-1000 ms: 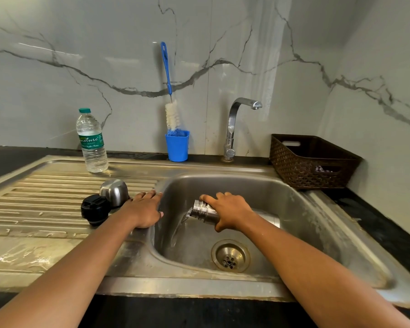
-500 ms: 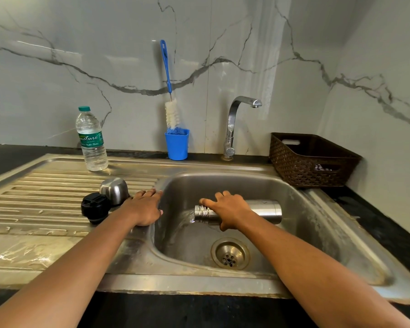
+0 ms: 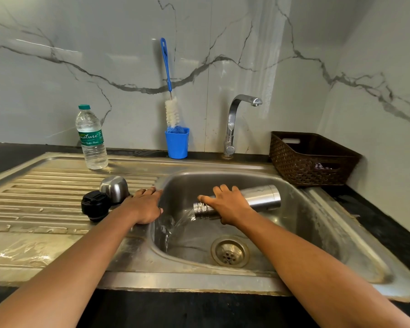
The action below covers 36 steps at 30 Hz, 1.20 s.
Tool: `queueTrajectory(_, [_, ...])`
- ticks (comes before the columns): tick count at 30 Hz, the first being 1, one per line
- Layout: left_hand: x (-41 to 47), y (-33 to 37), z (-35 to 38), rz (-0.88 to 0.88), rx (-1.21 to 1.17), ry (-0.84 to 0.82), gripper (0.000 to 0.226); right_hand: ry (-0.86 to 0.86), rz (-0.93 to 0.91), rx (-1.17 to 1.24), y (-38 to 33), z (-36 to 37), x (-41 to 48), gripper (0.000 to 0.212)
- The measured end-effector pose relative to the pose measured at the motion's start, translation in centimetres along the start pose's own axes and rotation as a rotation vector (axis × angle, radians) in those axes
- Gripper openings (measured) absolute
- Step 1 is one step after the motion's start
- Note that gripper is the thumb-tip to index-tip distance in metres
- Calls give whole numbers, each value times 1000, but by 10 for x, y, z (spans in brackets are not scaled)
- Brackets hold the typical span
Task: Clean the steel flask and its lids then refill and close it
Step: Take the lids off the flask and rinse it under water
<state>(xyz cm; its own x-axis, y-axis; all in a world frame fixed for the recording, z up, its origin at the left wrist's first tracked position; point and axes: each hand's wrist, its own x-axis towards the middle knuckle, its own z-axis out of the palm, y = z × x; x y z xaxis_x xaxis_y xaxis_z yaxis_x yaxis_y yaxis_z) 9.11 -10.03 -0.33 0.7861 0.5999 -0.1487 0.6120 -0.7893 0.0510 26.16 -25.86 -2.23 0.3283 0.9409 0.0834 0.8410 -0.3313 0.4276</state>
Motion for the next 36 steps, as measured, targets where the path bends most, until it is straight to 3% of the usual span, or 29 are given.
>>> queueTrajectory(9, [1, -1, 1, 0, 0, 4, 67, 111, -34, -80, -1, -5, 0, 75])
queueTrajectory(25, [5, -2, 2, -3, 0, 4, 67, 246, -53, -184, 9, -21, -1, 73])
queueTrajectory(31, [3, -1, 1, -7, 11, 1, 66, 363, 19, -241, 22, -33, -2, 84])
queueTrajectory(36, [2, 2, -1, -12, 27, -6, 66, 414, -35, -299, 27, -37, -3, 90])
